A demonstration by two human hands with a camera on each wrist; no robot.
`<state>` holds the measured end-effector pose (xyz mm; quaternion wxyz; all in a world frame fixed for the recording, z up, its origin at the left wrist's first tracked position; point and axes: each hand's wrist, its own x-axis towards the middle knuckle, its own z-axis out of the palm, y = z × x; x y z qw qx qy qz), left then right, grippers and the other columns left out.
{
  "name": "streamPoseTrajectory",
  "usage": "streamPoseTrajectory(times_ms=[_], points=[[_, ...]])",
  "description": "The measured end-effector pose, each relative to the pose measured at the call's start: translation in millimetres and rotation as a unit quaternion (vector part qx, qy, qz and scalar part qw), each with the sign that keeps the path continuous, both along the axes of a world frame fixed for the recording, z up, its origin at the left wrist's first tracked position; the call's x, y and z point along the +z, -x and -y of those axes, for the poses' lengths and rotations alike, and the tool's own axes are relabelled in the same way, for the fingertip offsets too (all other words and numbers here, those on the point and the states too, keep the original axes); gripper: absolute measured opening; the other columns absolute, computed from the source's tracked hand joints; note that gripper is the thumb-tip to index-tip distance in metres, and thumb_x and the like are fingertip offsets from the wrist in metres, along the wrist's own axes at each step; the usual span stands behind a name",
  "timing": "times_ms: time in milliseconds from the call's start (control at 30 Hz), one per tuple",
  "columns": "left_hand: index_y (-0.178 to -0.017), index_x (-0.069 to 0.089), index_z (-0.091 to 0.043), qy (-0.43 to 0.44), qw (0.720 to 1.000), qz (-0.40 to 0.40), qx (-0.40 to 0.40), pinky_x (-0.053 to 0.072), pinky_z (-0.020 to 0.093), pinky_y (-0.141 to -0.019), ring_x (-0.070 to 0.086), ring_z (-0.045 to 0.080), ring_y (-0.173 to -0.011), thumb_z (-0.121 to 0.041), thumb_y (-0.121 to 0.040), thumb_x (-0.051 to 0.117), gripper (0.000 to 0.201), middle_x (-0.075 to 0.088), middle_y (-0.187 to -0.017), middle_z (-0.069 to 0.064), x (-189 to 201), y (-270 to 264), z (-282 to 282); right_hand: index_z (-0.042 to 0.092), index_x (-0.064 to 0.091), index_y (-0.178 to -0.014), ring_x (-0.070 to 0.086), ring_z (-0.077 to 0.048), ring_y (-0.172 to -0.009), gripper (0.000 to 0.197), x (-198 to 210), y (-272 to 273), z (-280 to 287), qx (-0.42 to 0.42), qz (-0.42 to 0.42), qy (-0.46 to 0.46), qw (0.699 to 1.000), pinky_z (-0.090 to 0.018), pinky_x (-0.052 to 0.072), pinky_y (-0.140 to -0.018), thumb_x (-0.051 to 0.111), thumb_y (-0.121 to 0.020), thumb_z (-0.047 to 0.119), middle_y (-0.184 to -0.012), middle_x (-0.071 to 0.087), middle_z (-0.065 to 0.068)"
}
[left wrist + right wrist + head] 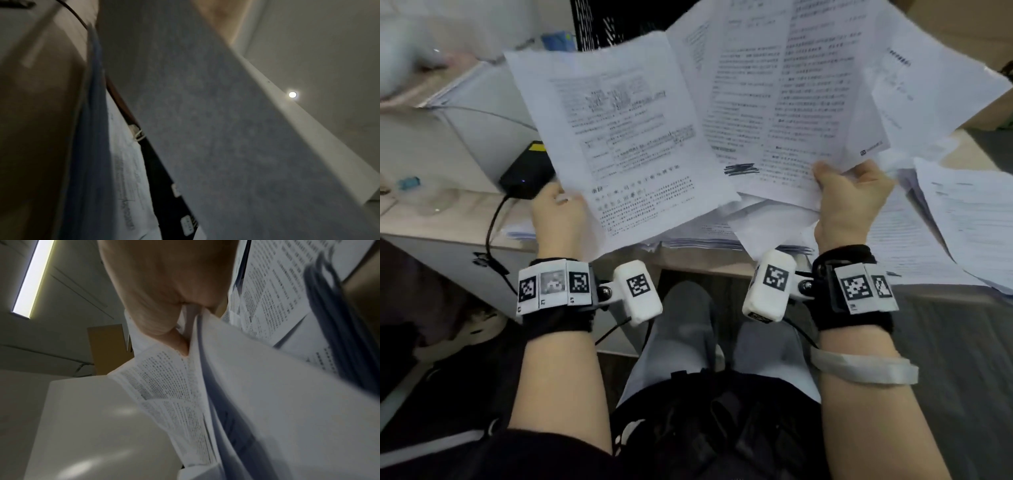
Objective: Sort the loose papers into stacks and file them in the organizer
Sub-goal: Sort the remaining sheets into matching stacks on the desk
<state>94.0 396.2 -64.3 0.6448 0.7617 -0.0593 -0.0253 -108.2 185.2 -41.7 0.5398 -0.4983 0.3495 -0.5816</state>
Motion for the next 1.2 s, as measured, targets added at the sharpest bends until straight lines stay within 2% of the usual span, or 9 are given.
streamPoseTrajectory(times_ms=[167,333,500,633,733,933,1033,1100,1200], points=[[-0.145,0.025,-0.011,-0.091,0.994,-0.04,-0.056,0.045,0.023,-0.096,0.05,0.018,-0.117,-0.003,-0.085,0.061,0.071,0.051,-0.132,0.004,-4.6,2.0,-2.1,-0.005,0.062,-0.067,0.058,-0.009,-0.06,0.002,-6.4,-9.4,-2.3,-0.043,-0.031,0.012,0.999,-0.03,0.056,-0.069,0.064,-0.066,-0.004,-0.057,0.058,0.008],[-0.142,0.036,-0.025,-0.234,0.954,0.024,-0.188,0.026,0.039,-0.116,0.032,0.016,-0.139,-0.063,-0.053,0.081,0.107,0.035,-0.15,-0.001,8.9,1.3,-33.9,0.007,0.061,-0.058,0.049,-0.007,-0.053,0.012,-14.4,-31.4,-26.2,-0.043,-0.067,0.008,0.997,-0.023,0.048,-0.06,0.06,-0.063,-0.003,-0.046,0.051,0.016],[-0.146,0.028,-0.03,-0.317,0.837,0.009,-0.445,0.02,0.021,-0.105,0.029,0.005,-0.138,-0.037,-0.061,0.081,0.101,0.035,-0.15,-0.009,25.8,24.4,-22.9,-0.013,0.058,-0.069,0.037,-0.017,-0.054,0.011,-13.9,-33.2,-26.9,-0.075,-0.067,0.017,0.995,-0.024,0.041,-0.058,0.06,-0.062,-0.004,-0.048,0.036,0.003],[-0.141,0.042,-0.017,-0.296,0.862,0.071,-0.406,0.025,0.017,-0.104,0.037,0.006,-0.135,-0.012,-0.085,0.067,0.062,0.044,-0.145,-0.004,22.1,30.6,-13.7,-0.005,0.057,-0.062,0.038,-0.015,-0.052,0.005,-11.5,-32.9,-31.8,-0.063,-0.072,0.012,0.995,-0.022,0.041,-0.057,0.062,-0.064,-0.004,-0.046,0.034,0.007],[-0.132,0.055,-0.017,-0.255,0.887,0.075,-0.378,0.029,0.017,-0.103,0.045,0.006,-0.13,-0.019,-0.093,0.055,0.038,0.053,-0.137,-0.005,21.1,33.1,-11.6,0.014,0.047,-0.051,0.043,-0.007,-0.046,0.028,-11.7,-31.5,-30.9,-0.053,-0.068,0.001,0.996,-0.019,0.045,-0.055,0.061,-0.066,-0.005,-0.047,0.042,0.007],[-0.147,0.027,-0.018,-0.27,0.862,0.06,-0.425,0.019,0.013,-0.101,0.028,-0.005,-0.13,-0.037,-0.071,0.078,0.093,0.032,-0.15,-0.011,25.3,51.7,3.0,0.019,0.047,-0.051,0.048,0.001,-0.044,0.034,-12.2,-29.0,-32.8,-0.046,-0.044,0.001,0.998,-0.017,0.047,-0.053,0.062,-0.067,-0.007,-0.048,0.048,0.01],[-0.135,0.043,-0.013,-0.312,0.853,0.083,-0.409,0.029,0.016,-0.095,0.043,0.014,-0.127,-0.023,-0.086,0.066,0.056,0.049,-0.138,-0.001,19.9,53.1,11.8,0.018,0.047,-0.051,0.049,0.003,-0.043,0.034,-12.0,-26.5,-32.5,-0.041,-0.034,-0.002,0.999,-0.016,0.046,-0.052,0.062,-0.068,-0.008,-0.047,0.048,0.012],[-0.097,0.056,-0.011,-0.307,0.879,0.09,-0.354,0.038,0.017,-0.074,0.052,0.025,-0.098,-0.011,-0.093,0.048,0.009,0.059,-0.099,0.005,15.5,50.8,14.7,0.019,0.052,-0.054,0.055,0.0,-0.051,0.032,-12.3,-25.2,-31.6,-0.037,-0.03,-0.003,0.999,-0.017,0.049,-0.056,0.063,-0.068,-0.007,-0.052,0.054,0.011],[-0.114,0.058,-0.006,-0.25,0.91,0.125,-0.307,0.041,0.023,-0.085,0.055,0.027,-0.109,-0.011,-0.099,0.038,0.026,0.063,-0.113,0.013,11.4,44.4,17.1,0.016,0.054,-0.056,0.062,-0.009,-0.06,0.026,-13.8,-22.2,-29.7,-0.044,-0.026,-0.002,0.999,-0.022,0.054,-0.061,0.064,-0.068,-0.006,-0.058,0.059,0.007]])
